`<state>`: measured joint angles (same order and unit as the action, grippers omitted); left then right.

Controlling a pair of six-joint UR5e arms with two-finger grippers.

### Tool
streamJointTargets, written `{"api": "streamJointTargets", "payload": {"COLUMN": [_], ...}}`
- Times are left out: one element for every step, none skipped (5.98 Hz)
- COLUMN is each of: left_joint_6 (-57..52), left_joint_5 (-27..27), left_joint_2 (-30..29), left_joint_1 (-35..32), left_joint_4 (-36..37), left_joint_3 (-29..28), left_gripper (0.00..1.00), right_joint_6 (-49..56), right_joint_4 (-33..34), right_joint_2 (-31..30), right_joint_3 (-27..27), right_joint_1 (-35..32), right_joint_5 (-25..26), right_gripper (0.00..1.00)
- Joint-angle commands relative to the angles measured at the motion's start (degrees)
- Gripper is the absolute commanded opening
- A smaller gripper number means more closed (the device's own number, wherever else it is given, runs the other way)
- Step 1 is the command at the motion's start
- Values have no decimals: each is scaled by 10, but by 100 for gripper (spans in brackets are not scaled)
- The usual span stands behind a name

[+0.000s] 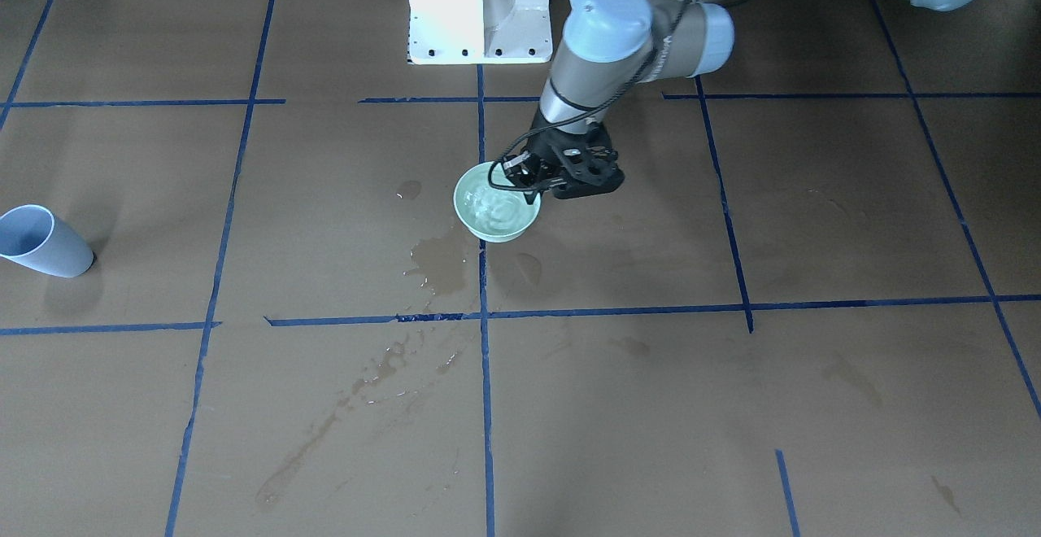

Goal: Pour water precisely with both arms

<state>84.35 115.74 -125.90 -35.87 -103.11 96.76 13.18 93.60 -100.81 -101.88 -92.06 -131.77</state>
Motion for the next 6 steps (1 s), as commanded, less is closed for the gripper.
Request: {"api": "streamJointTargets", "payload": {"left_joint_6": [-103,-157,-215,-275,-350,-424], "left_joint_5": [96,134,170,213,254,263], "left_joint_2": [85,129,180,228,269,314], "left_joint_1": [-85,-126,-167,-211,-264,-292], "left_joint_4": [-2,-3,-16,-32,-36,-37], "left_joint_3": [59,73,86,86,81,78], "left_gripper": [0,0,0,0,0,0], "right_joint_6": [0,0,0,-6,-7,-8], "right_joint_4": [0,0,-9,-37,-38,-38], "right_joint_2": [0,0,3,2,2,2], "right_joint_3": [-1,-2,-3,1,1,1], "right_joint_1": [6,8,15,16,16,16], "right_joint_5": [-1,-5,-11,-13,-13,-13], "right_gripper": [100,100,100,100,100,100]}}
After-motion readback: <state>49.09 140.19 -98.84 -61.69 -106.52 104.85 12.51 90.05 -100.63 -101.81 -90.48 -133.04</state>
